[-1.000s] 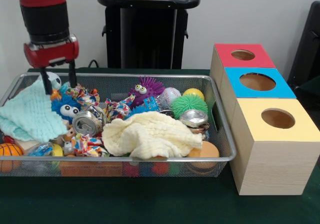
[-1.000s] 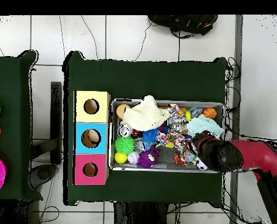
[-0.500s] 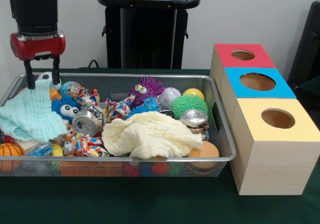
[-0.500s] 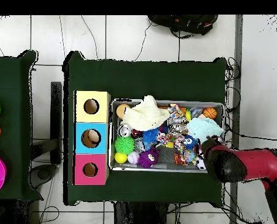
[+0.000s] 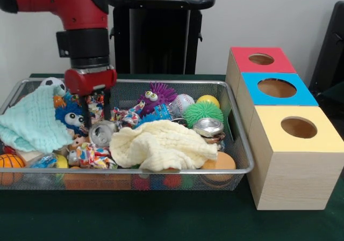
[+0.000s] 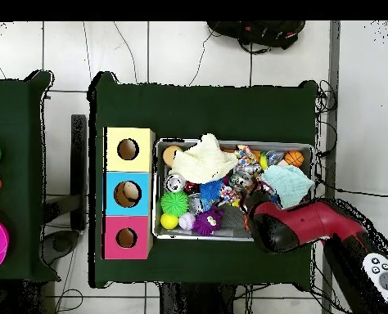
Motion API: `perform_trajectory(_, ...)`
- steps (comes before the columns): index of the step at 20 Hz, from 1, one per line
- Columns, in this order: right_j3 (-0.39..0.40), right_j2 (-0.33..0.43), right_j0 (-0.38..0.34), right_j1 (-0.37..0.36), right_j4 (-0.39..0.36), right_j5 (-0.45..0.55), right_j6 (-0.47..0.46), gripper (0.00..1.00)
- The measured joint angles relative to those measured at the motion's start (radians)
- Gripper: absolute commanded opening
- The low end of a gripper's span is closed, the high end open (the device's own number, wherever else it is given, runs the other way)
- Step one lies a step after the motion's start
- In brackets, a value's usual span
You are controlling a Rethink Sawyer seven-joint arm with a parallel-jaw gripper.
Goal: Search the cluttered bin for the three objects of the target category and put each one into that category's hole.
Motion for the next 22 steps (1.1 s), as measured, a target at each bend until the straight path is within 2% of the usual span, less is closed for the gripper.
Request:
perform_trajectory(4, 0.001, -0.025, 0.011, 0.048, -0.002, -0.006, 0.000, 1.00)
perform_trajectory(10, 0.001, -0.069, 0.008, 0.050, -0.002, -0.030, 0.000, 1.00)
perform_trajectory(22, 0.001, -0.074, -0.049, 0.100, -0.002, -0.040, 0.000, 1.00)
